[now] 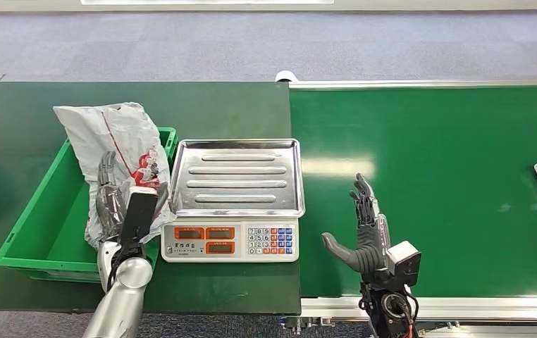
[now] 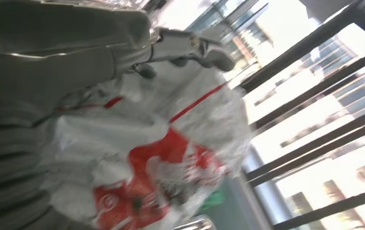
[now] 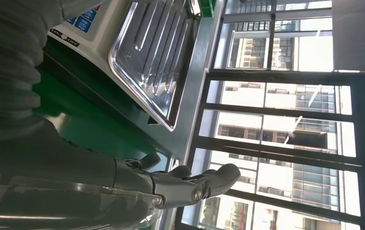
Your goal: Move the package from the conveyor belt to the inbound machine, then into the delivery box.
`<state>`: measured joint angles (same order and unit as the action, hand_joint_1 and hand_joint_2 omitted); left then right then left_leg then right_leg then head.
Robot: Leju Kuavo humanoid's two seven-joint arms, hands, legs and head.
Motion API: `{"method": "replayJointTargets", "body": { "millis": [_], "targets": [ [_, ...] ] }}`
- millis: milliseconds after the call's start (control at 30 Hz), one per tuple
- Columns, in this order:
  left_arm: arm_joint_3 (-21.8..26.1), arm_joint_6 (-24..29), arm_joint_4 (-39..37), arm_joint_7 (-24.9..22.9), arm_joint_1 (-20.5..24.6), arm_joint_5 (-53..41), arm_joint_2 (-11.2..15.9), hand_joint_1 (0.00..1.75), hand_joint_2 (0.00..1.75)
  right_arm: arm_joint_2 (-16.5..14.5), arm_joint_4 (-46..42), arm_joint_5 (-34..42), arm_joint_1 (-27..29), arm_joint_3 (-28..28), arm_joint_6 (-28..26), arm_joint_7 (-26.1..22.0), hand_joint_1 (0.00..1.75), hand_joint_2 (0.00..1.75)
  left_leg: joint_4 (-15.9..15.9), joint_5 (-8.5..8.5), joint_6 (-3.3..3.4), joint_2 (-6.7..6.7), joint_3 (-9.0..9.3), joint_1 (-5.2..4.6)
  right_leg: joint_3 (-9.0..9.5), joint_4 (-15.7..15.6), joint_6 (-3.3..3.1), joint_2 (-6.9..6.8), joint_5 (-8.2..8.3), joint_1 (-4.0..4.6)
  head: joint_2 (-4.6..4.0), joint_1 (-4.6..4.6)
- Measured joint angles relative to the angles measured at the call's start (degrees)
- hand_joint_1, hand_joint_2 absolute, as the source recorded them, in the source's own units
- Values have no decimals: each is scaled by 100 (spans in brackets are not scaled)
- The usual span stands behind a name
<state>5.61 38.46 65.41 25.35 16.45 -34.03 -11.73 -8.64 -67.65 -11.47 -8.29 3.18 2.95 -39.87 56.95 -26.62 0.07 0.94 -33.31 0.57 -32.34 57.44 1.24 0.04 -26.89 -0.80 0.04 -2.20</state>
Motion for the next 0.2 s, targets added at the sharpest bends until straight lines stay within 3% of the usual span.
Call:
{"method": "replayJointTargets", "body": {
  "millis": [100,200],
  "targets": [
    [176,112,273,875,-58,653,-102,0,0,-1,5,3,-1,-15,0,0,0,175,0,-1,-1,-3,-7,0,-8,0,0,2,0,0,0,0],
    [310,117,538,1290,-117,1223,-197,0,0,-2,26,26,-9,-18,-1,0,0,175,0,-3,-2,-4,-12,0,-14,0,0,3,-1,0,0,0]
  ]
}}
